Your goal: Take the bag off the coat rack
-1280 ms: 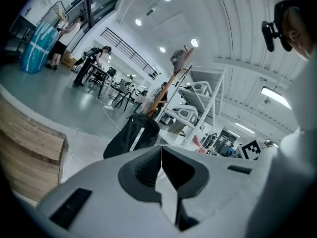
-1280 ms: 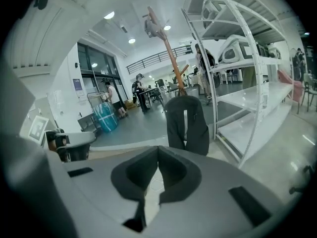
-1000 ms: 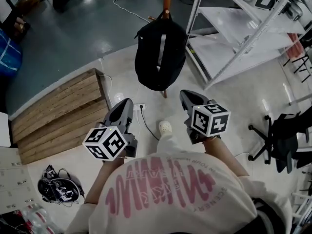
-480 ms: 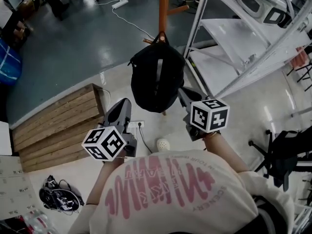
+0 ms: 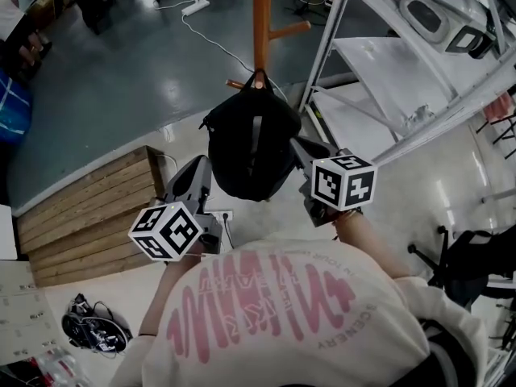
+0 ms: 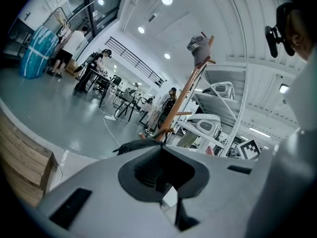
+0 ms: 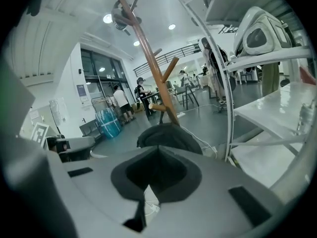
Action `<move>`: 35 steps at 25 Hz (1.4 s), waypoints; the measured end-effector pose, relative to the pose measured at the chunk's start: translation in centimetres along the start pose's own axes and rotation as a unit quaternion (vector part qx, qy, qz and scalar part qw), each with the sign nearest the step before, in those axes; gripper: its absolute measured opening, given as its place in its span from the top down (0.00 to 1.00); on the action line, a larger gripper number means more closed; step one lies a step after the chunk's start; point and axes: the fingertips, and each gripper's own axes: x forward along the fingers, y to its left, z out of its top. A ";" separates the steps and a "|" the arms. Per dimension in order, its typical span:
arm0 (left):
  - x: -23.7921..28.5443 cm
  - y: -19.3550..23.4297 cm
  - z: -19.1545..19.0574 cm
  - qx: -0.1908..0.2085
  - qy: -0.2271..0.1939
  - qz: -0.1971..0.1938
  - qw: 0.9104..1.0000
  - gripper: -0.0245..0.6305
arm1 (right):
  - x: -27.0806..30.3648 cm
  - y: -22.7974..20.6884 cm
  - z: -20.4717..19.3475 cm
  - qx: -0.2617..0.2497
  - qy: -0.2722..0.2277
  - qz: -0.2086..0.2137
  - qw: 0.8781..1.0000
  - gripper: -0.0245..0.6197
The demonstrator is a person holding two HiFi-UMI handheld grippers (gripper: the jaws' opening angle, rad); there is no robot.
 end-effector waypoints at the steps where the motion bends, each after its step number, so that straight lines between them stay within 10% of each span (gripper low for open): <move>1: 0.2 0.2 0.3 -0.002 -0.005 0.002 1.000 0.96 | 0.3 -0.2 0.2 -0.001 -0.001 0.001 1.000 0.95; 26: -1.3 6.9 -1.9 -0.070 0.008 0.087 0.994 0.96 | 5.0 -6.4 0.8 0.017 0.011 -0.023 1.000 0.94; 35: -2.0 8.6 -2.1 -0.067 0.006 0.136 0.988 0.96 | 6.6 -6.7 0.1 0.020 0.016 0.005 1.000 0.65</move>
